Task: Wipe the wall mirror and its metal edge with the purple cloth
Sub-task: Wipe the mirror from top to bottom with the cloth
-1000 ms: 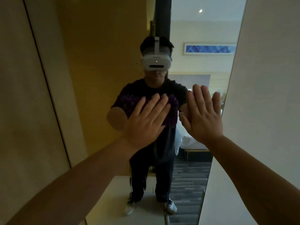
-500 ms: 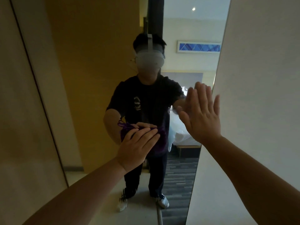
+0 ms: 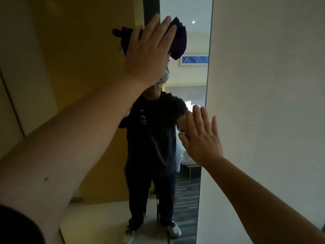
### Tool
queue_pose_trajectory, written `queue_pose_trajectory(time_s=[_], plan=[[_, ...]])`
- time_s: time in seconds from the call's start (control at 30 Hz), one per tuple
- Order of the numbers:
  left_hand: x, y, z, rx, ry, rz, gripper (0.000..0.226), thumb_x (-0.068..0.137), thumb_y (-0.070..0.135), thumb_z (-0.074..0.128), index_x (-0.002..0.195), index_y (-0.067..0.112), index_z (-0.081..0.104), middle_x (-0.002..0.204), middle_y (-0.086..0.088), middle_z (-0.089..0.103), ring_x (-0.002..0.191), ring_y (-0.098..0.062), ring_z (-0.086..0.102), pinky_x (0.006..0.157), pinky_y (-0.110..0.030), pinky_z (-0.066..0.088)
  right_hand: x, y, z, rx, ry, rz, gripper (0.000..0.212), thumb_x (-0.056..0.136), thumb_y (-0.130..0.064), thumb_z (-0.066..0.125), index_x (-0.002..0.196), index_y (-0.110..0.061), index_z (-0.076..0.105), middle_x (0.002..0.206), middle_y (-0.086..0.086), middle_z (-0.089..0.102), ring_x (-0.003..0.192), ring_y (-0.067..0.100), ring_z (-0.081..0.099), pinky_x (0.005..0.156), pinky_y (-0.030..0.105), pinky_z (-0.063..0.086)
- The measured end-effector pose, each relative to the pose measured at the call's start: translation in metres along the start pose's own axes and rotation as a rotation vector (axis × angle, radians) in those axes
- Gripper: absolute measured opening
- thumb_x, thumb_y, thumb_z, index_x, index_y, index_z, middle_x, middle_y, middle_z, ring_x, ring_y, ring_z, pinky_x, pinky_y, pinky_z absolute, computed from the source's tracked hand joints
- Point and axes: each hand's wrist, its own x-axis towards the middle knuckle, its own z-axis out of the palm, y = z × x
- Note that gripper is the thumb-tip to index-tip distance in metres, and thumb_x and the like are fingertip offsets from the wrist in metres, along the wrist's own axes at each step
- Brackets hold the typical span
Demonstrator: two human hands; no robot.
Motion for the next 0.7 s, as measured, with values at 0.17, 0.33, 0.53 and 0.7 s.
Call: queue_pose_trajectory(time_s=[0.17, 0.33, 0.53, 0.7], plan=[[-0.045, 0.024, 0.015, 0.034, -0.041, 0.025, 0.059, 0.104, 0.041, 0.038, 0.154, 0.012, 0.029, 0.162, -0.01, 0.025, 0.149, -0.03, 0.023, 0.119, -0.05, 0.02, 0.002, 0.001, 0.007, 0.023, 0.076, -0.02, 0.075, 0.102, -0.052, 0.037, 0.156, -0.011, 0.006, 0.164, 0.013, 0.002, 0.152, 0.032, -0.004, 0.122, 0.056, 0.007], [-0.165, 0.066, 0.035, -0.019, -0.081, 0.18, 0.06, 0.104, 0.036, 0.042, 0.155, 0.008, 0.026, 0.162, -0.014, 0.023, 0.15, -0.031, 0.021, 0.118, -0.053, 0.025, -0.003, 0.01, 0.009, 0.121, 0.162, -0.063, 0.068, 0.103, -0.038, 0.045, 0.156, -0.01, 0.014, 0.164, 0.013, 0.009, 0.153, 0.031, 0.003, 0.123, 0.053, 0.005], [-0.279, 0.114, 0.061, -0.029, -0.095, 0.208, 0.052, 0.104, 0.023, 0.036, 0.153, 0.009, 0.028, 0.159, -0.012, 0.03, 0.148, -0.031, 0.027, 0.12, -0.054, 0.02, -0.014, 0.018, 0.007, 0.15, 0.19, -0.11, 0.061, 0.104, -0.026, 0.045, 0.155, -0.007, 0.018, 0.163, 0.017, 0.018, 0.153, 0.033, 0.01, 0.123, 0.055, 0.008], [-0.29, 0.119, 0.059, -0.042, -0.154, 0.172, 0.048, 0.106, 0.018, 0.027, 0.153, 0.01, 0.027, 0.158, -0.01, 0.033, 0.147, -0.029, 0.029, 0.119, -0.052, 0.02, -0.021, 0.018, -0.007, 0.121, 0.098, -0.082, 0.061, 0.105, -0.029, 0.041, 0.157, -0.011, 0.013, 0.165, 0.012, 0.011, 0.153, 0.029, 0.006, 0.124, 0.053, 0.007]])
